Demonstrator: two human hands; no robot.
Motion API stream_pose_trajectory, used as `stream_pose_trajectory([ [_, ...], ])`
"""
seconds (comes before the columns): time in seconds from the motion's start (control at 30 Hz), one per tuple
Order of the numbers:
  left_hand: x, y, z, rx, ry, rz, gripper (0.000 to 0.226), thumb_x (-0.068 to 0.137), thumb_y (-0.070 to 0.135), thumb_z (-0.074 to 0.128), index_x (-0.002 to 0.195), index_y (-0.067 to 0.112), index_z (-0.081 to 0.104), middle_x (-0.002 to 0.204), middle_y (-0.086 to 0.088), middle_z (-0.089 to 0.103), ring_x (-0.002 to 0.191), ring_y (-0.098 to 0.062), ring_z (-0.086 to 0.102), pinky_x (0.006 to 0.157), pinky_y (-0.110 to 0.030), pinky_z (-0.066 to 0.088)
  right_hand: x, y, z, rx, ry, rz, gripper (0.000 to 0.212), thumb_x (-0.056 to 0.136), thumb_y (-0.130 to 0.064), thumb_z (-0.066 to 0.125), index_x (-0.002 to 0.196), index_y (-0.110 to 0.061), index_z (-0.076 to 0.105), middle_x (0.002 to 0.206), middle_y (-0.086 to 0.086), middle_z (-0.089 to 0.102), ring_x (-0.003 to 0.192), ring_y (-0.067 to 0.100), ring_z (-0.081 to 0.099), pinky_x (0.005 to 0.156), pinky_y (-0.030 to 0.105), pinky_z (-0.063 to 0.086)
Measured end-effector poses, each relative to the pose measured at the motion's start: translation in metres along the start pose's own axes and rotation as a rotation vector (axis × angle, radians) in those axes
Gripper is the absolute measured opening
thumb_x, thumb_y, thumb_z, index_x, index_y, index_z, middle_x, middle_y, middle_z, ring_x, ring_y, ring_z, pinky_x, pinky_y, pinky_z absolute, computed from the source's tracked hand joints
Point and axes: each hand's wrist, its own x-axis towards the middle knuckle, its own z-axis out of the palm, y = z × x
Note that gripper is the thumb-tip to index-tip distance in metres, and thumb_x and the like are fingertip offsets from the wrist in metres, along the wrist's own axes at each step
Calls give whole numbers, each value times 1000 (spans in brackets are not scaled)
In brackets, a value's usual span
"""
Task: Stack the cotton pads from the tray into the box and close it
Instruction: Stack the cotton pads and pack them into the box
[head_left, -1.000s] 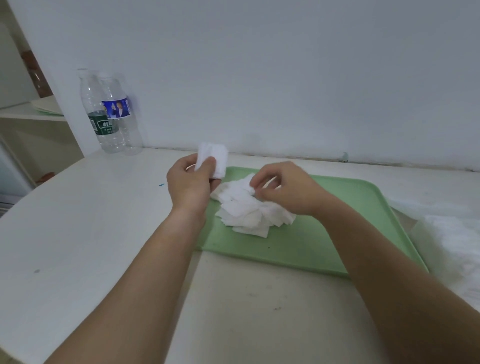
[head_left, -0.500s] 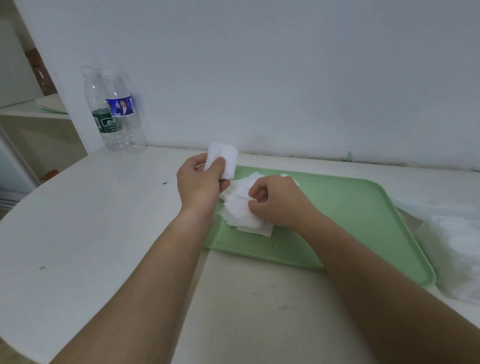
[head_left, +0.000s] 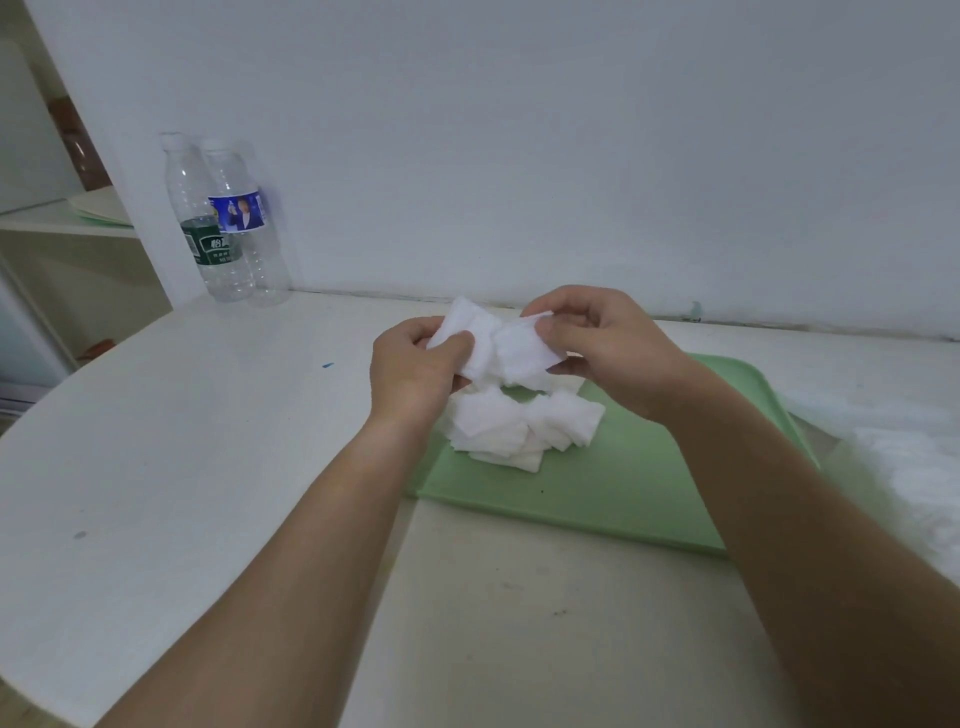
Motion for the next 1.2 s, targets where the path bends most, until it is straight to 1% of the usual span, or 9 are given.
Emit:
stream_pose_trajectory([
  [0.13, -10, 5, 5, -22, -215, -1, 17, 82, 6, 78, 98, 12, 76, 92, -9, 78, 82, -17, 75, 79, -35, 63, -2, -5, -5, -45, 11, -38, 14, 92, -10, 69, 106, -13, 72, 93, 11, 77, 96, 26, 72, 87, 42, 57],
  [0.27, -14, 8, 8, -21, -333, 4, 21, 84, 5, 77, 105, 11, 76, 94, -11, 79, 85, -18, 75, 80, -33, 62, -2, -7, -4, -131, 122, -49, 23, 82, -16, 81, 103, -15, 72, 81, 6, 77, 81, 18, 70, 74, 30, 56],
  [0.53, -15, 9, 8, -33, -398, -5, 21, 93, 3, 63, 109, 9, 76, 94, -10, 79, 86, -19, 75, 77, -28, 61, 1, -2, 2, -231, 270, -75, 22, 78, -20, 84, 94, -20, 70, 70, -3, 73, 60, 9, 63, 65, 30, 53],
  [0.67, -13, 13, 9, -110, -350, -99, 26, 97, 12, 53, 93, 8, 78, 89, -10, 77, 83, -23, 74, 72, -32, 60, 3, 0, 8, -356, 323, -110, 22, 76, -25, 85, 90, -24, 68, 72, -6, 71, 55, 2, 59, 59, 20, 47],
  [0.77, -12, 12, 8, -93, -347, -78, 26, 100, 28, 59, 97, 9, 77, 91, -9, 78, 84, -21, 74, 74, -33, 61, 3, 0, 13, -424, 331, -123, 25, 75, -35, 85, 88, -25, 67, 74, -5, 69, 54, 0, 55, 52, 16, 43],
  [0.83, -13, 8, 7, -25, -320, 4, 15, 93, 19, 70, 105, 10, 76, 94, -8, 78, 87, -22, 75, 79, -37, 62, 2, -3, 9, -478, 336, -101, 28, 77, -43, 82, 85, -24, 64, 76, -3, 68, 58, 5, 60, 55, 20, 46],
  [0.9, -11, 5, 6, 6, -247, 20, 15, 89, 10, 73, 104, 12, 75, 93, -6, 78, 86, -20, 75, 83, -42, 63, -2, -8, -5, -465, 248, -21, 27, 83, -42, 77, 86, -19, 63, 80, 5, 70, 62, 13, 69, 57, 28, 51],
  [1.03, -8, 4, 5, 18, -145, 8, 13, 87, 10, 73, 98, 17, 74, 93, -2, 76, 80, -12, 73, 82, -39, 63, -11, -8, -32, -584, -112, 159, 18, 82, -26, 80, 87, -14, 69, 87, 6, 74, 72, 17, 73, 64, 34, 59],
  [1.2, -7, 1, 6, 15, -145, 3, 12, 87, 11, 74, 95, 19, 74, 91, -2, 76, 80, -12, 73, 80, -37, 63, -8, 3, -26, -821, -184, 210, 24, 70, -36, 87, 85, -29, 69, 96, -7, 70, 75, 6, 64, 62, 22, 44],
])
